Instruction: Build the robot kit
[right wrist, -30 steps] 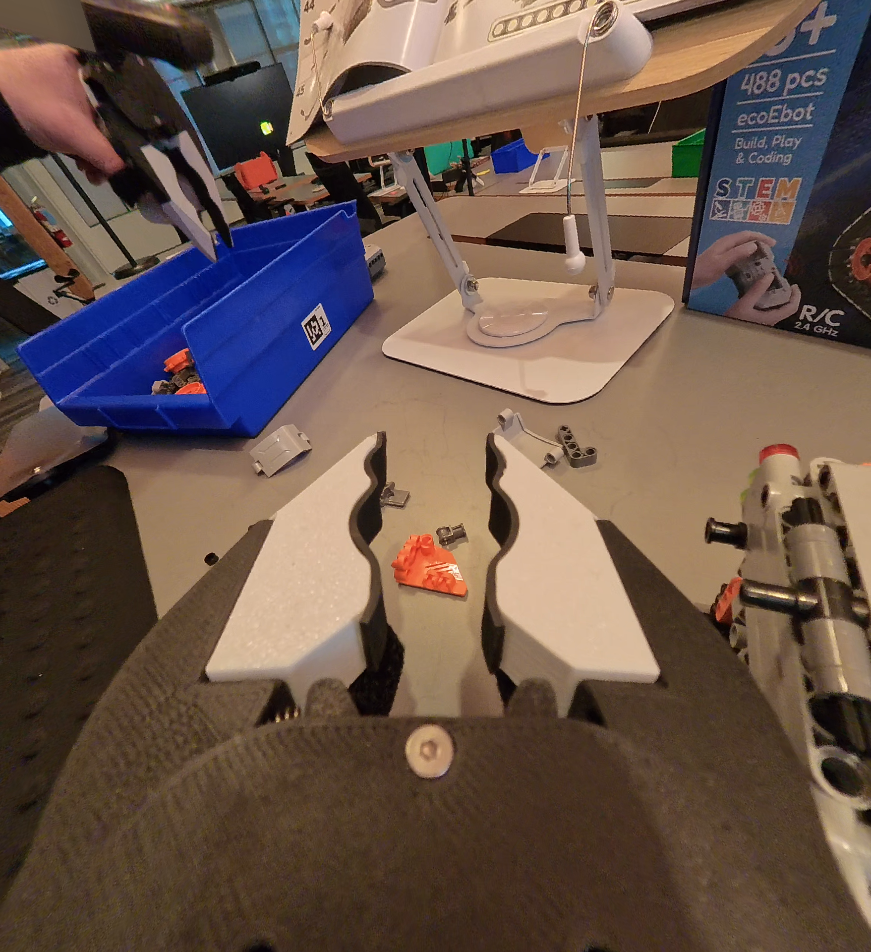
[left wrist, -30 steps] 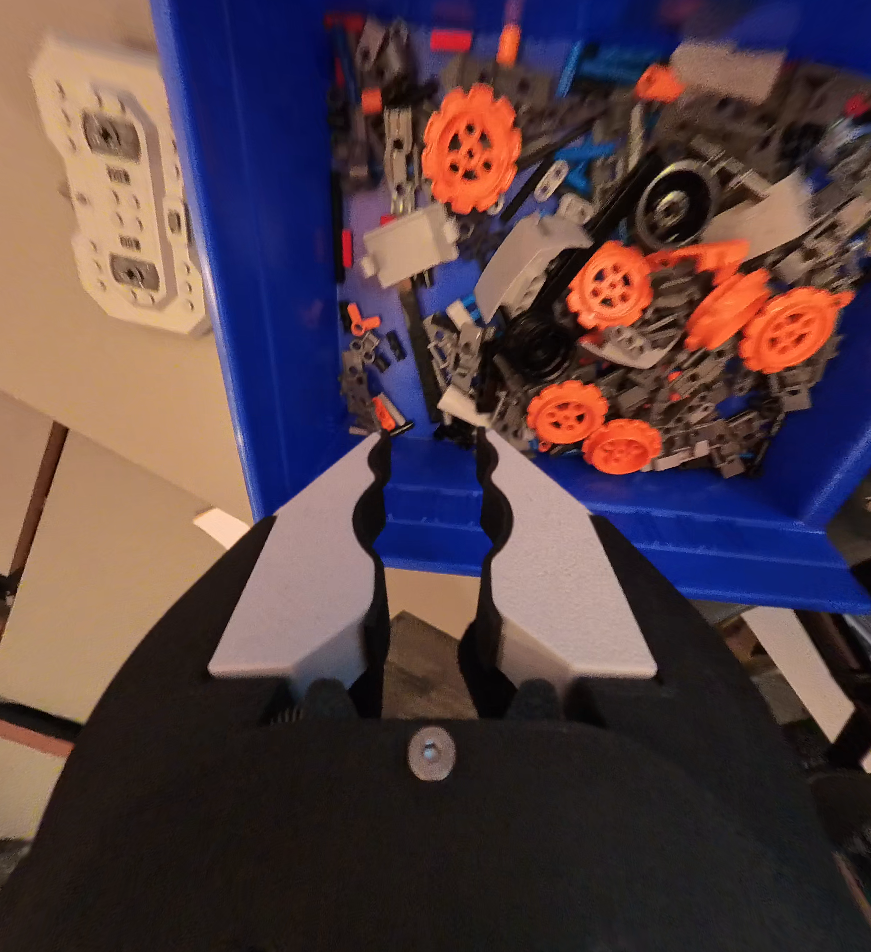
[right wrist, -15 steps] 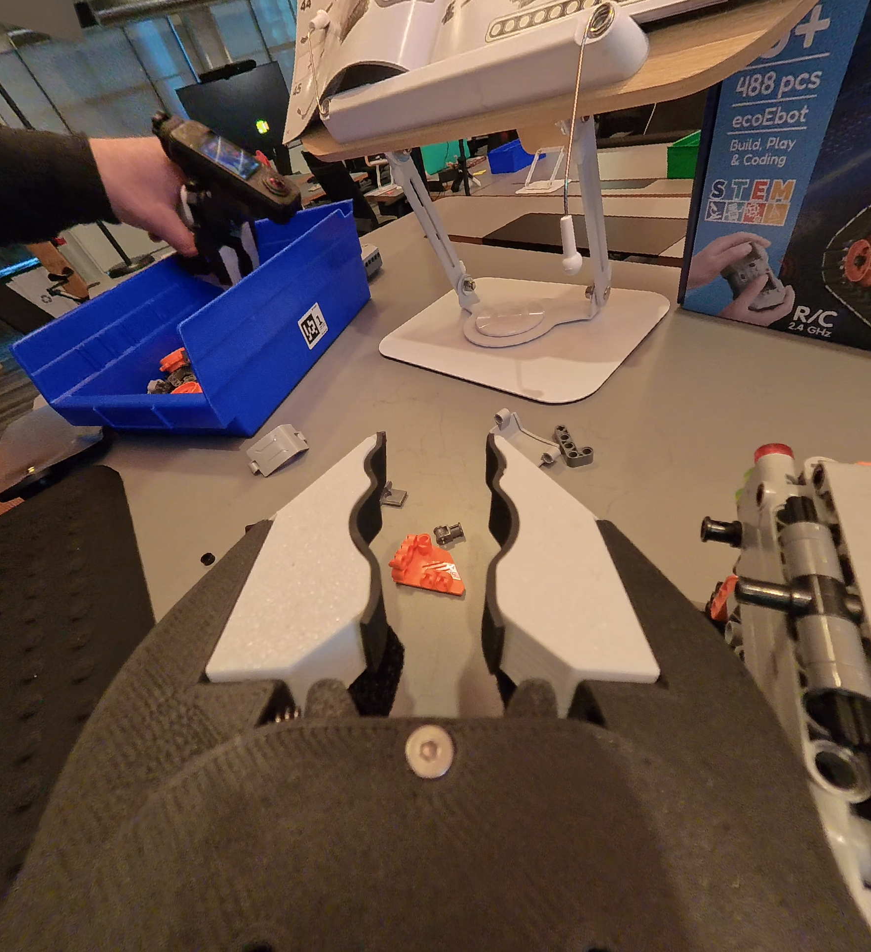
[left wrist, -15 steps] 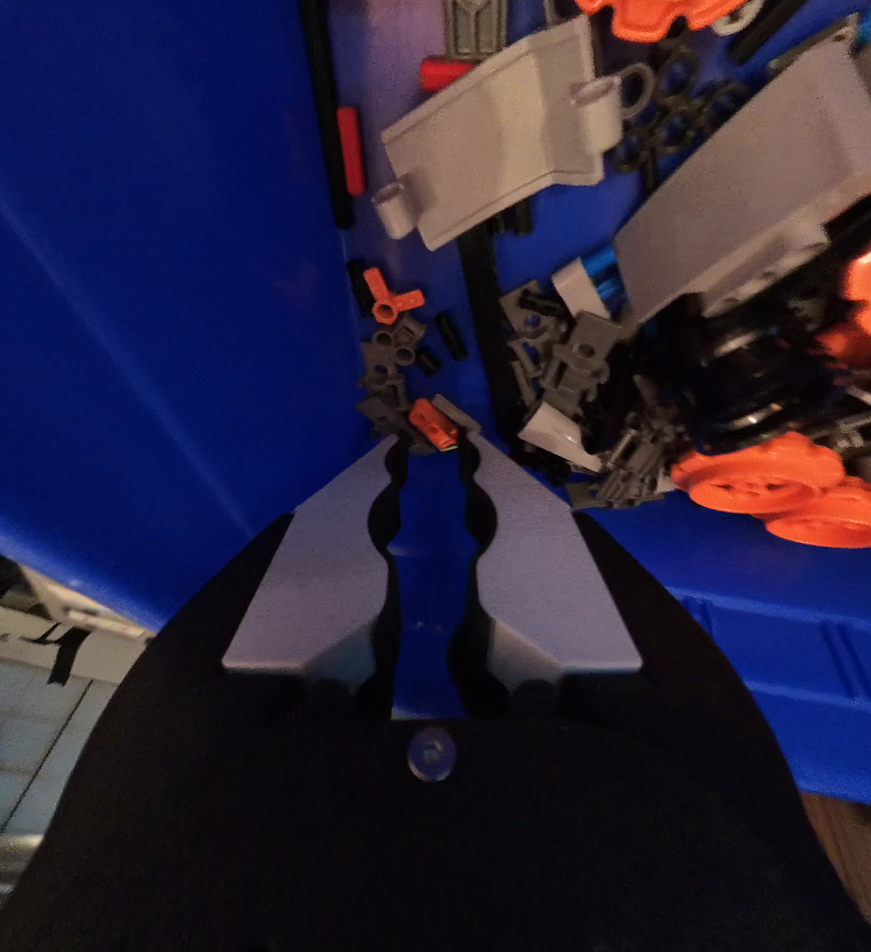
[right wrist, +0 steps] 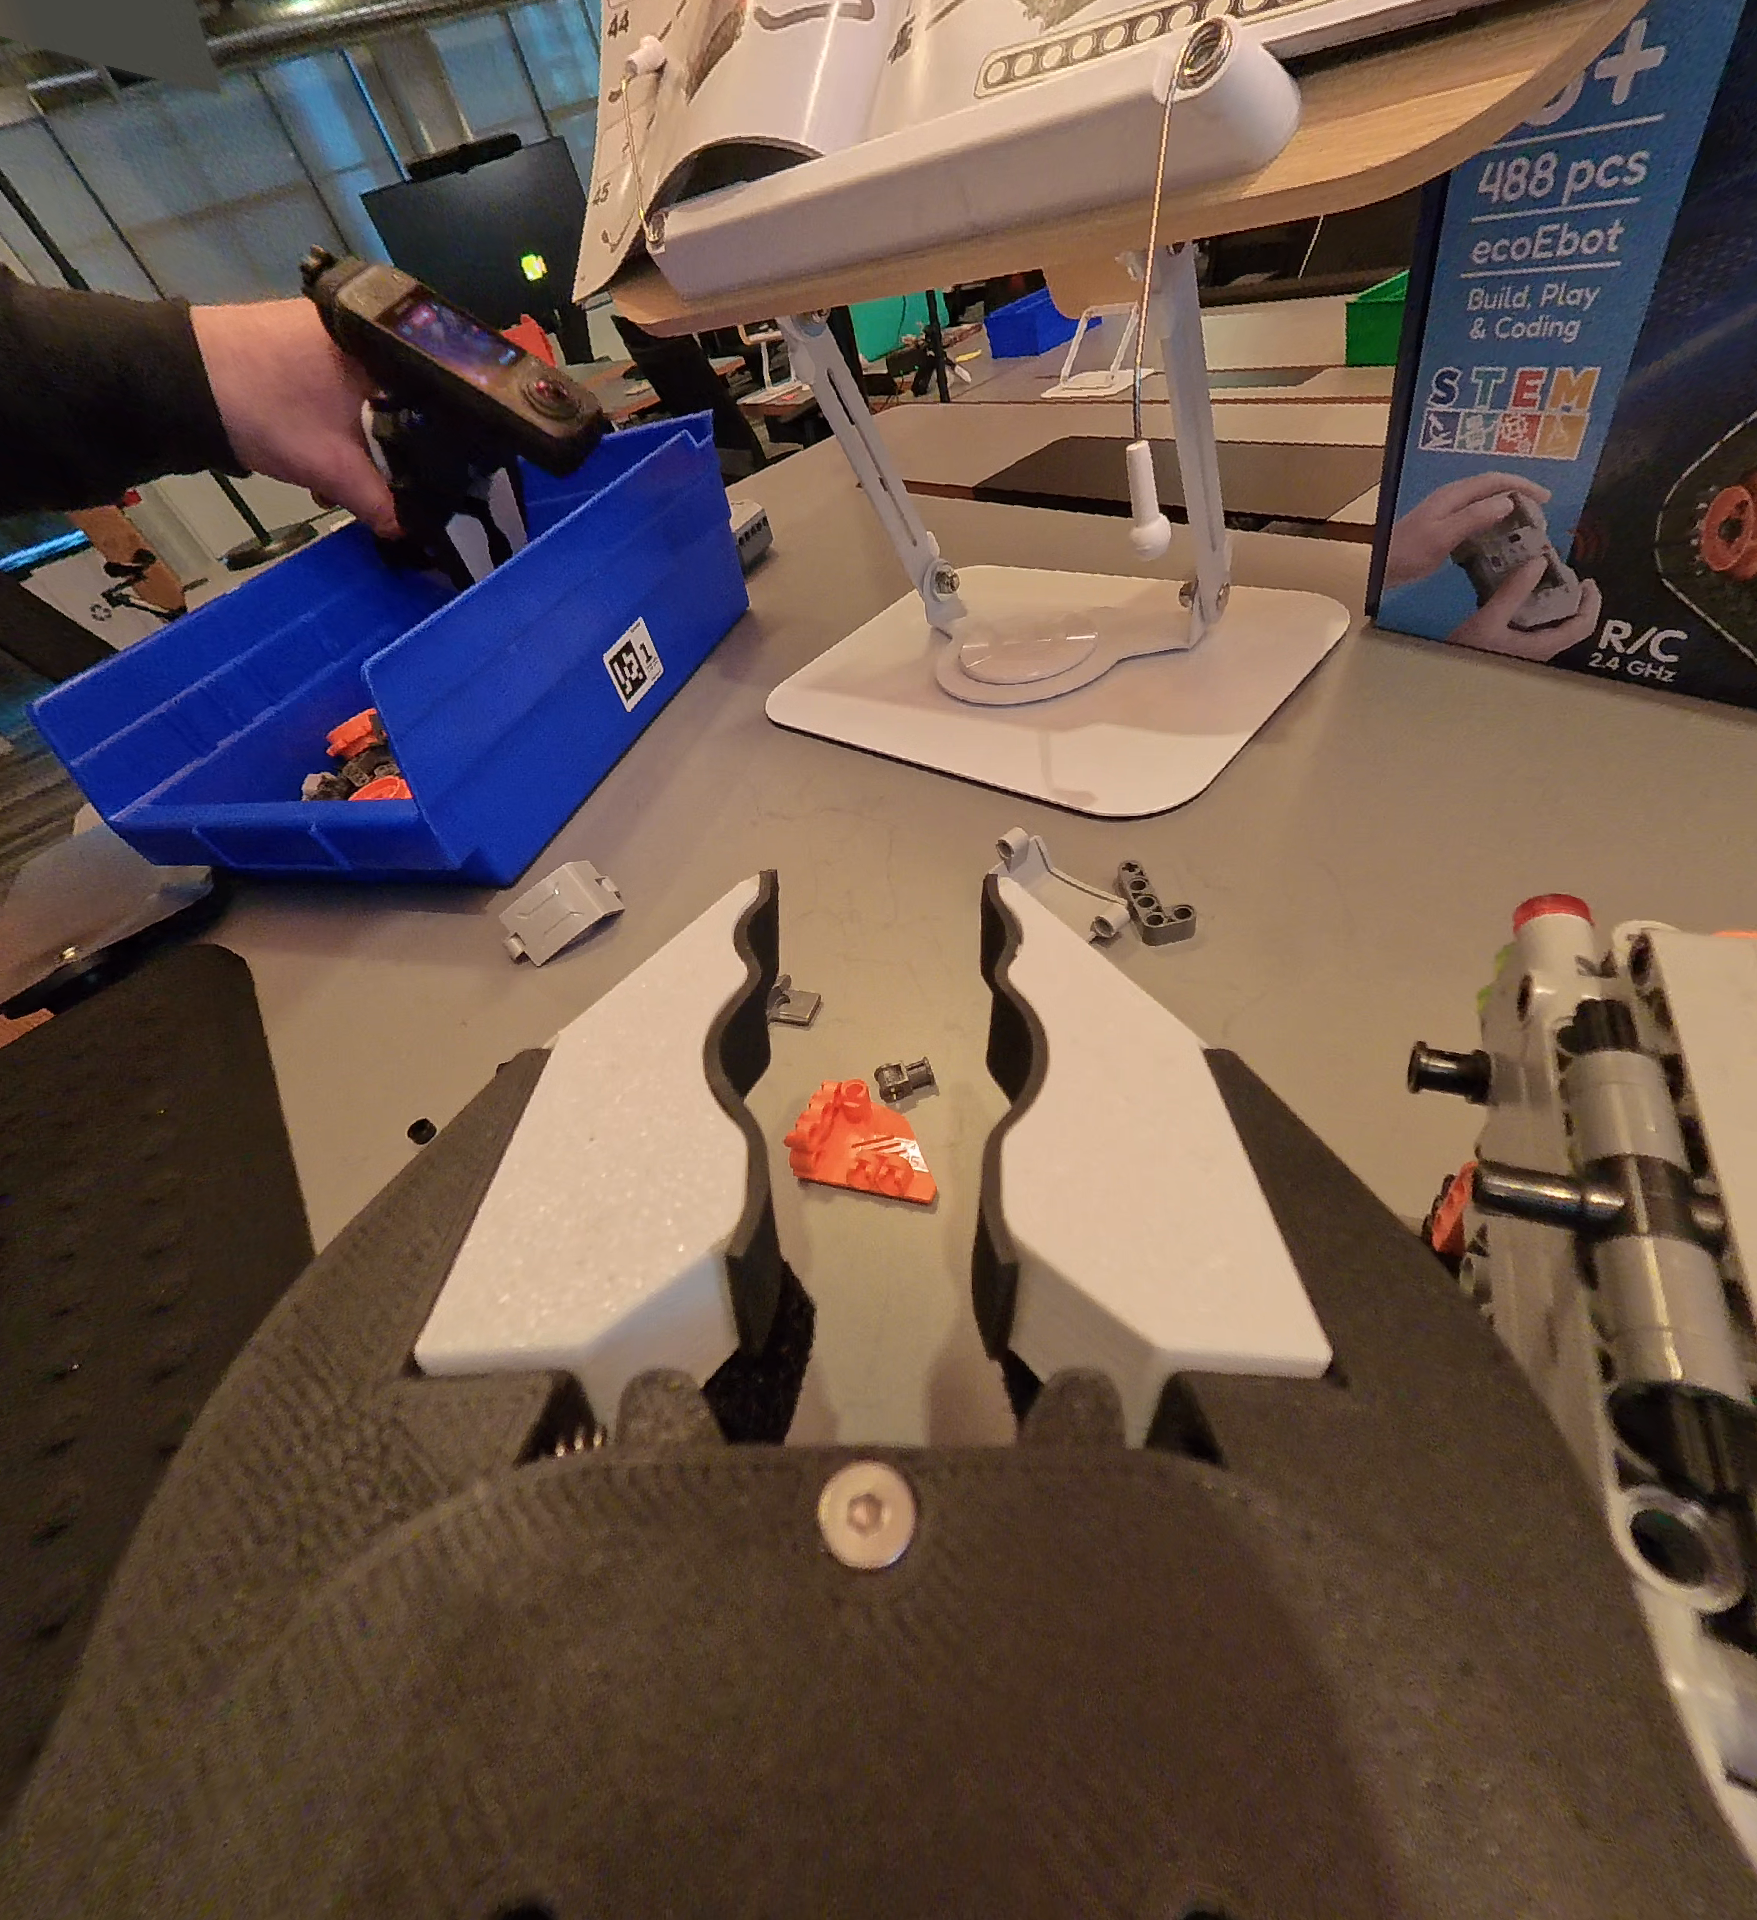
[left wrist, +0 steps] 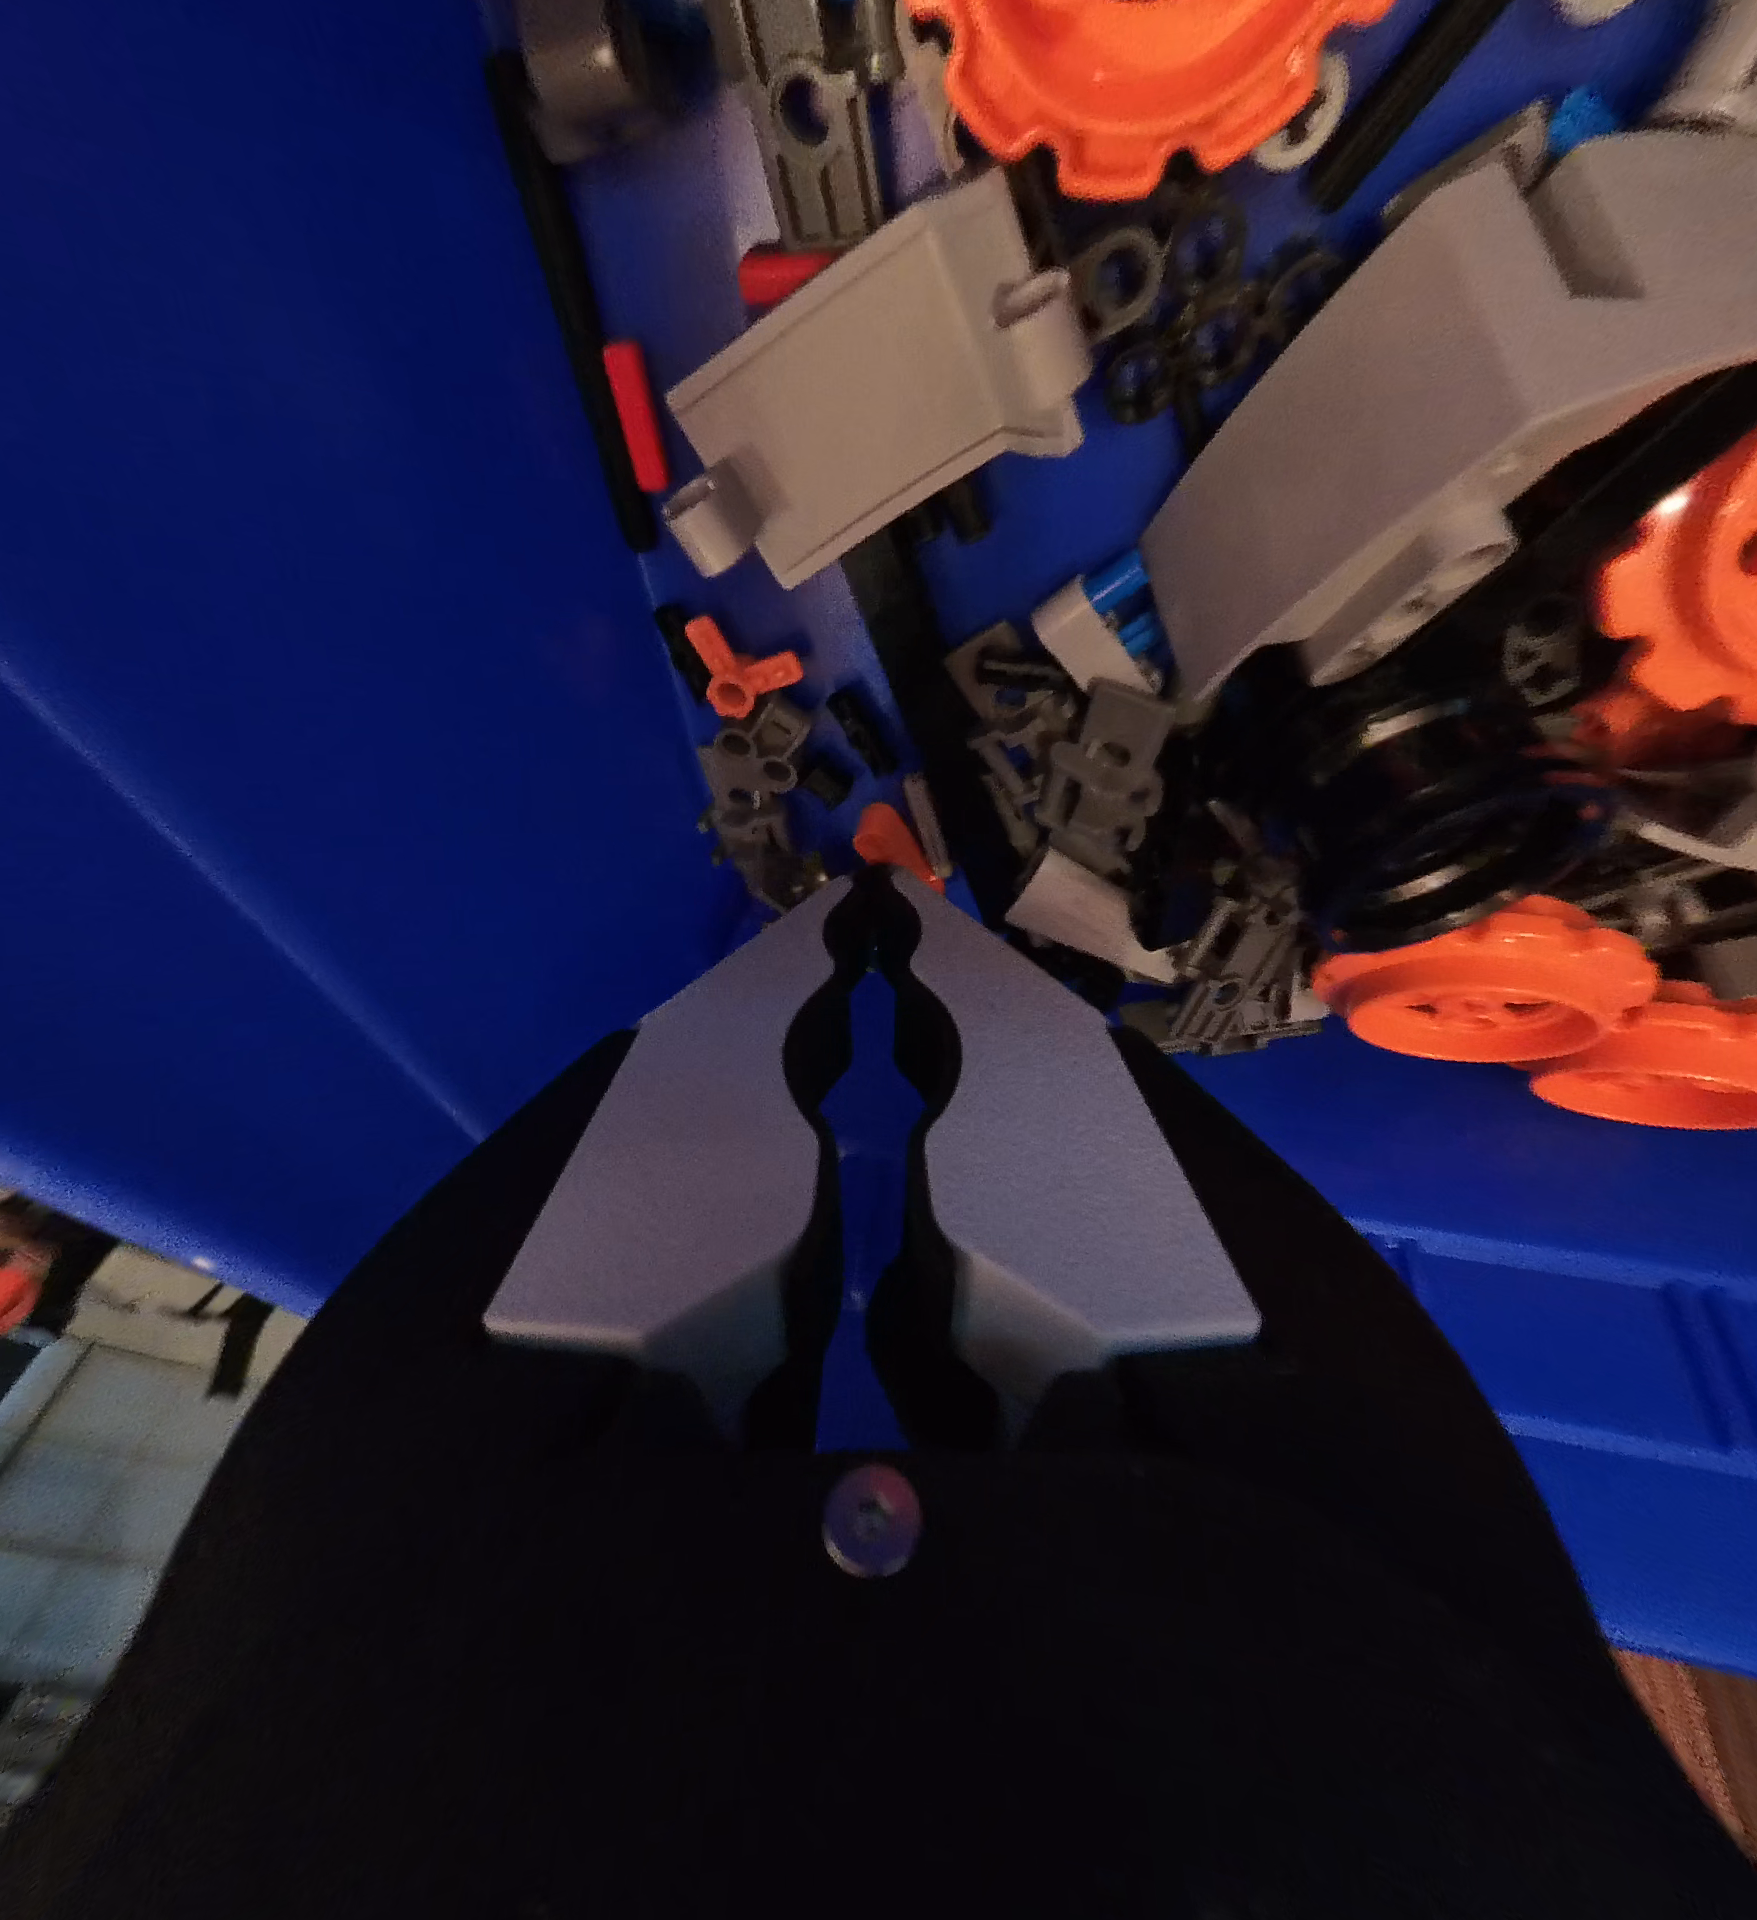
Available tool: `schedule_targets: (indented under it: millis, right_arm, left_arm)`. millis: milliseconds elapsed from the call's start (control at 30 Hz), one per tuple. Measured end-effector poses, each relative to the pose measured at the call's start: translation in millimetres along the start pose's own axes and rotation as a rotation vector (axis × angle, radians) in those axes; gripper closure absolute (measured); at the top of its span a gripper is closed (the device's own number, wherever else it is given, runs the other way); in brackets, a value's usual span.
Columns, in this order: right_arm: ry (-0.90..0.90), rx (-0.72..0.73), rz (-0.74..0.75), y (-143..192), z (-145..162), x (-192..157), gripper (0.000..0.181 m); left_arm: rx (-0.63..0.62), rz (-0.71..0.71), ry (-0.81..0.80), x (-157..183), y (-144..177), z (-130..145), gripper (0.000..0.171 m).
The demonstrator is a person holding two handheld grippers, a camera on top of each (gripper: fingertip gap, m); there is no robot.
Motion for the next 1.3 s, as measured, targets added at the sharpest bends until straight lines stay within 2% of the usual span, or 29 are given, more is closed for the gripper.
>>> schedule_targets:
  millis: [100,167,300,367,533,667,767,933,1133,1233,1300]
  right_arm:
    - [0.001,-0.001,0.002,0.1,0.2,0.0,0.145]
    - [0.001,-0.004,0.000,-0.6,0.5,-0.2,0.145]
    - [0.002,-0.006,-0.001,-0.9,0.7,-0.5,0.145]
    - [0.003,-0.007,0.000,-0.9,0.7,-0.7,0.145]
    - [0.003,0.001,0.002,0.7,-0.2,-0.6,0.145]
    - [0.002,0.009,0.003,1.9,-1.2,-0.2,0.145]
    - [0.003,0.010,0.002,1.8,-1.4,-0.3,0.145]
    - [0.002,0.012,-0.003,1.8,-1.6,-0.5,0.145]
    - [0.002,0.017,-0.004,2.4,-2.4,-0.8,0.145]
    - [0.002,0.020,-0.006,2.8,-3.0,-1.3,0.145]
    - [0.003,0.023,-0.008,3.2,-3.4,-1.5,0.145]
  left_arm:
    - [0.112,0.088,0.003,11.6,17.3,-10.0,0.169]
    - [0.193,0.067,-0.024,16.2,35.1,-21.2,0.169]
    - [0.444,0.115,-0.166,44.0,74.2,-59.0,0.168]
    - [0.452,0.073,-0.190,45.3,75.3,-69.8,0.169]
    - [0.374,0.072,-0.209,46.8,54.3,-80.2,0.167]
    - [0.373,0.057,-0.230,45.1,47.9,-81.7,0.162]
    - [0.400,0.078,-0.233,48.1,49.0,-83.7,0.169]
    - [0.428,0.049,-0.218,47.0,52.1,-80.9,0.170]
    - [0.493,0.071,-0.165,50.2,93.4,-58.3,0.169]
    - [0.584,0.123,-0.140,65.9,137.0,-51.3,0.171]
    - [0.632,0.109,-0.164,80.9,168.6,-48.9,0.170]
Point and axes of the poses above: each gripper's, where its closed fingertips meet, y back along the fingers, z out of its underside, x = y × z across the jaws, the point moved 2 cm from there along y, back along the fingers, and after that the axes turned 10 degrees about -x, right-handed, at the moved point
